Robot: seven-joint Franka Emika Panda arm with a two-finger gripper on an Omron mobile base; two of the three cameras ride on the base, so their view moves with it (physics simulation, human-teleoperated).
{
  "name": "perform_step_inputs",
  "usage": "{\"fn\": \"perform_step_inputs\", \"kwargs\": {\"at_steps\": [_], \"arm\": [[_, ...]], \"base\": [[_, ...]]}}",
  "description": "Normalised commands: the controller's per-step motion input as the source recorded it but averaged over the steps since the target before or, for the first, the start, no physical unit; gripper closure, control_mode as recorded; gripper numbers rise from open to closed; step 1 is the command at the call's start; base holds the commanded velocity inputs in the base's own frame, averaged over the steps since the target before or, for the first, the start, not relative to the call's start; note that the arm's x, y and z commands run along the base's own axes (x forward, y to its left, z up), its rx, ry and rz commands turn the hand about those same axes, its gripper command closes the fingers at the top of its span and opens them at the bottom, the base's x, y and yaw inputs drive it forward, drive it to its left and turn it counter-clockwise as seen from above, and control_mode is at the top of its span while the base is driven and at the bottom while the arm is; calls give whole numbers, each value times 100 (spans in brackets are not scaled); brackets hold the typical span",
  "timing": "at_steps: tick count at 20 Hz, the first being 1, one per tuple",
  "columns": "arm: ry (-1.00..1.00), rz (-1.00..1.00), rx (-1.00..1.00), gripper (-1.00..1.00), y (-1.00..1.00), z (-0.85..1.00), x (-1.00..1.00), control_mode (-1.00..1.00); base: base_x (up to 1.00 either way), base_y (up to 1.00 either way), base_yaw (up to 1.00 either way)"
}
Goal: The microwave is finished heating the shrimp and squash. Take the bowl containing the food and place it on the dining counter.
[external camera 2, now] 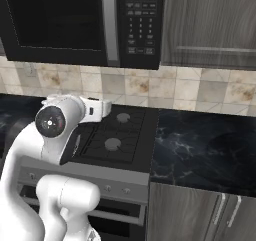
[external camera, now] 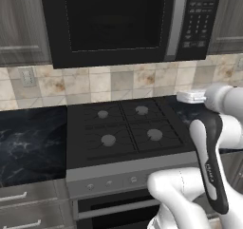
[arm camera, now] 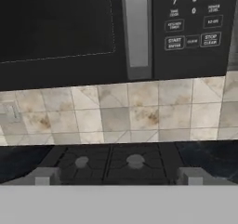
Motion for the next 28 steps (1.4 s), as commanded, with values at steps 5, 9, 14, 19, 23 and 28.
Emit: {"fn": "perform_step_inputs", "kwargs": {"at_steps": [5, 9, 14, 19, 23, 28], "arm": [[-34, -1, 0, -100, -7, 71, 0, -100], [-28, -4, 0, -100, -33, 91, 0, -100], [-15, -4, -1, -100, -3, 100, 6, -100], [0, 0, 0, -100, 0, 95, 17, -100], [4, 0, 0, -100, 0, 18, 22, -100], [0, 0, 0, -100, 0, 0, 45, -100]], "base": [[0, 0, 0], [0, 0, 0], [0, 0, 0], [0, 0, 0], [0, 0, 0], [0, 0, 0]]}}
